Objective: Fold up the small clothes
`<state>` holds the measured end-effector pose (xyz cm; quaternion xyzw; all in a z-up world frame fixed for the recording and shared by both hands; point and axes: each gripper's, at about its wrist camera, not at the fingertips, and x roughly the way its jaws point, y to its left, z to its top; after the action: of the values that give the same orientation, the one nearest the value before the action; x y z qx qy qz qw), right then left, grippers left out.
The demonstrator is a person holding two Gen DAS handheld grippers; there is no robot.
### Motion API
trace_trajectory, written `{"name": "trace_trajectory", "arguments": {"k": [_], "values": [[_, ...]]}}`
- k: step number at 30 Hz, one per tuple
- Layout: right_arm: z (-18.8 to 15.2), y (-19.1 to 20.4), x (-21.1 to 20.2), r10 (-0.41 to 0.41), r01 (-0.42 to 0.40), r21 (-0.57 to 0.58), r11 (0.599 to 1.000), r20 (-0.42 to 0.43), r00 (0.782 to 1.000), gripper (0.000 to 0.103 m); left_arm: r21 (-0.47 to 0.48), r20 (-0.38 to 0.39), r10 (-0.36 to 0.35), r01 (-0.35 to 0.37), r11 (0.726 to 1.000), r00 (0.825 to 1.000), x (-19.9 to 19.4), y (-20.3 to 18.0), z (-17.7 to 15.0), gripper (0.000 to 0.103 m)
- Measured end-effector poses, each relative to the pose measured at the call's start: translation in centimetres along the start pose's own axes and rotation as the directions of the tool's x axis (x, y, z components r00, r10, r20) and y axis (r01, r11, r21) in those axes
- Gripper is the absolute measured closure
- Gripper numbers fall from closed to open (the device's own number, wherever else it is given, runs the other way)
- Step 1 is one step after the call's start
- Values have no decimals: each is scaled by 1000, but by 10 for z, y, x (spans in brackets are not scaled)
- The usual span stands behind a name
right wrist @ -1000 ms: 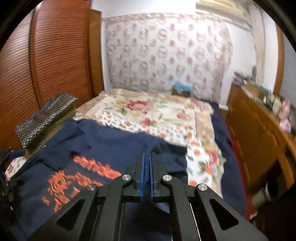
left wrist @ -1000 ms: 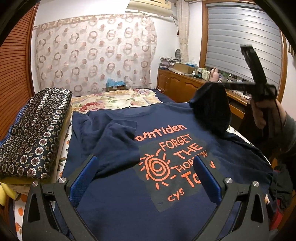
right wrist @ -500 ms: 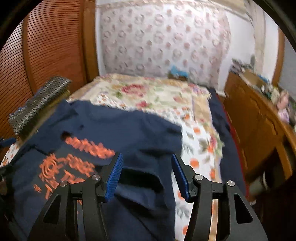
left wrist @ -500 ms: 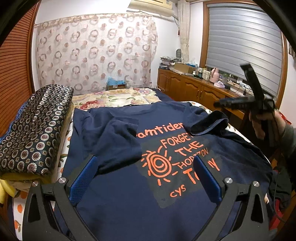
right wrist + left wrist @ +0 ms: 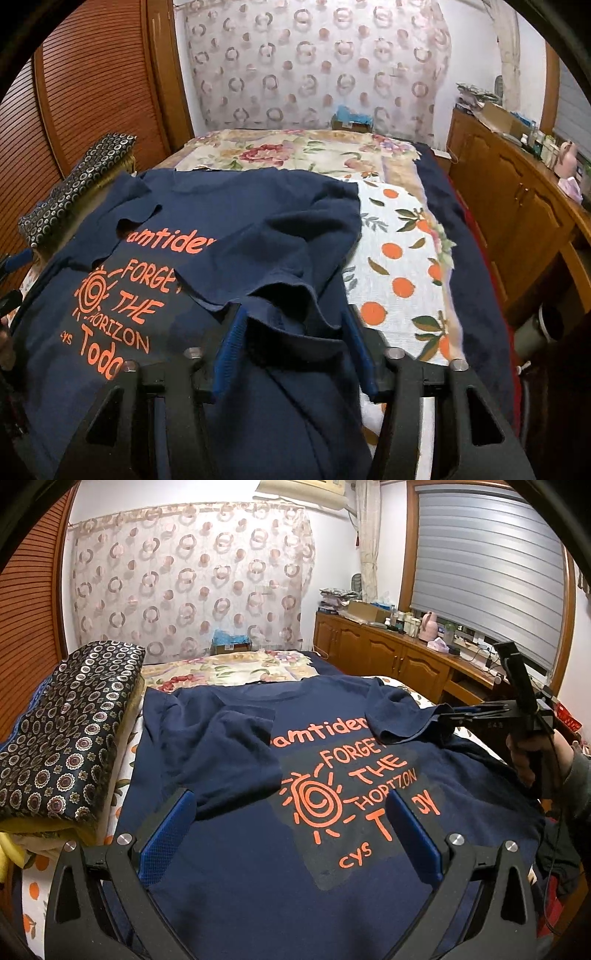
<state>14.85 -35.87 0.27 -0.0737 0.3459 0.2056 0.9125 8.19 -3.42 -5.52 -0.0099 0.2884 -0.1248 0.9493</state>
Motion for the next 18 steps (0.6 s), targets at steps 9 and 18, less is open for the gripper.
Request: {"name": "trace_trajectory", "arguments": {"k": [9, 18], "values": [[5, 56, -29, 147, -145, -136, 980, 10, 989, 99, -28, 8, 10, -9, 1000, 1000, -3, 10, -1, 0], [12, 88, -18, 123, -138, -264, 955, -72, 990, 57, -37, 22, 21, -20, 999, 1000, -9, 14, -1, 0]]}}
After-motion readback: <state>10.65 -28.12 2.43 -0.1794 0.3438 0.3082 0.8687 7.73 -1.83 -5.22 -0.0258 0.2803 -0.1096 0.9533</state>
